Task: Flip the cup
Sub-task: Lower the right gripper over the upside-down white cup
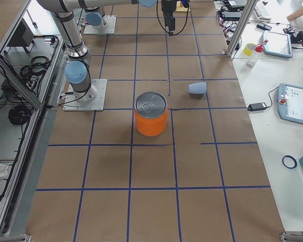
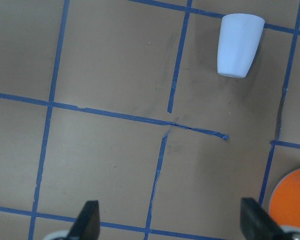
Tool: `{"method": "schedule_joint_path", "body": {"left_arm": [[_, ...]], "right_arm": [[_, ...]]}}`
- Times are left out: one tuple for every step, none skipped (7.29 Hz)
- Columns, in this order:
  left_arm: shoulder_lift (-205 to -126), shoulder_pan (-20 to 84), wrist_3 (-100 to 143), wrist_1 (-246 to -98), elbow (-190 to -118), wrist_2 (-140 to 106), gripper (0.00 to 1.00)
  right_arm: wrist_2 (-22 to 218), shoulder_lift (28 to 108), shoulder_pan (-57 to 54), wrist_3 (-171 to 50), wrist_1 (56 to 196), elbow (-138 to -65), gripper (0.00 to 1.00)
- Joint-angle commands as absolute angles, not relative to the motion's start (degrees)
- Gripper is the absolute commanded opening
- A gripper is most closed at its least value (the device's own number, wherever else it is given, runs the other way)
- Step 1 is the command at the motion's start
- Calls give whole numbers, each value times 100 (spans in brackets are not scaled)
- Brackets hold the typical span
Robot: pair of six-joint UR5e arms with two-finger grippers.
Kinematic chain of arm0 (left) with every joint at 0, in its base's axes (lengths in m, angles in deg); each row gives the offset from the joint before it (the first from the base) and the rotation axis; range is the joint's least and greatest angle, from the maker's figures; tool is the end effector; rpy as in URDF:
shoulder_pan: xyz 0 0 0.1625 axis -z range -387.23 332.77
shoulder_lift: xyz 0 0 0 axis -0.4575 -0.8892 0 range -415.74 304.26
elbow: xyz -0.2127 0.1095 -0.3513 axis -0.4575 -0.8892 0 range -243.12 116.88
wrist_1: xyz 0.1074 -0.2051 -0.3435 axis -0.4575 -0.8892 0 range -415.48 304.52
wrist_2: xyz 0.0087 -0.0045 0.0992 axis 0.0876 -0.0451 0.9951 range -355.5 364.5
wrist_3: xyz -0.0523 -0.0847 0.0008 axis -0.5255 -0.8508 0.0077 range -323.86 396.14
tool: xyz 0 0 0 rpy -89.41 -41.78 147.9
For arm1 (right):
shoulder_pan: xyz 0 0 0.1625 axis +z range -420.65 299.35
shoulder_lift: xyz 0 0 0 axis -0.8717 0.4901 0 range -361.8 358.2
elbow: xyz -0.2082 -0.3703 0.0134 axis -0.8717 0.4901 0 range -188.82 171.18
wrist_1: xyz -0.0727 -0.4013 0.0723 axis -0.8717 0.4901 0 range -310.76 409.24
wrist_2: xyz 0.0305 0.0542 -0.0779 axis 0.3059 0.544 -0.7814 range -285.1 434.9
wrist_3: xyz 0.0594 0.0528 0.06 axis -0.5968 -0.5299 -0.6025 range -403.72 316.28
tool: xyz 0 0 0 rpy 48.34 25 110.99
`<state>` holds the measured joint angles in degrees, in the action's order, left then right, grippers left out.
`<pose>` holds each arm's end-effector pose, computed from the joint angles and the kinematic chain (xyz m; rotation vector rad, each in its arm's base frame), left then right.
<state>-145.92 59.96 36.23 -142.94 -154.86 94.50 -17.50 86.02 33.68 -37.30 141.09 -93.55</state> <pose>-0.1088 -0.5000 0.4760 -0.0747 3.1404 -0.0170 0.1677 -0.5044 0.5179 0.2875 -3.0820 0.1327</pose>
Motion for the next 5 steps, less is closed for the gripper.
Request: {"method": "schedule_joint_path", "body": {"left_arm": [[-14592,5996,3623,-14276,-15488,9450,100],[-14592,5996,3623,-14276,-15497,9450,100],[-14592,5996,3623,-14276,-15488,9450,100],[-14592,5996,3623,-14267,-15497,9450,100],[-14600,5996,3623,-14267,-15497,9450,100]], "right_arm": [[-1747,8609,3366,-3739,14082,-9355,100],[-1730,8609,3357,-3739,14090,-9355,100],[-1695,8600,3357,-3757,14125,-9355,100],[-1695,8592,3270,-3757,14152,-9355,100],[-1642,8470,3051,-3818,14283,-9338,100]]}}
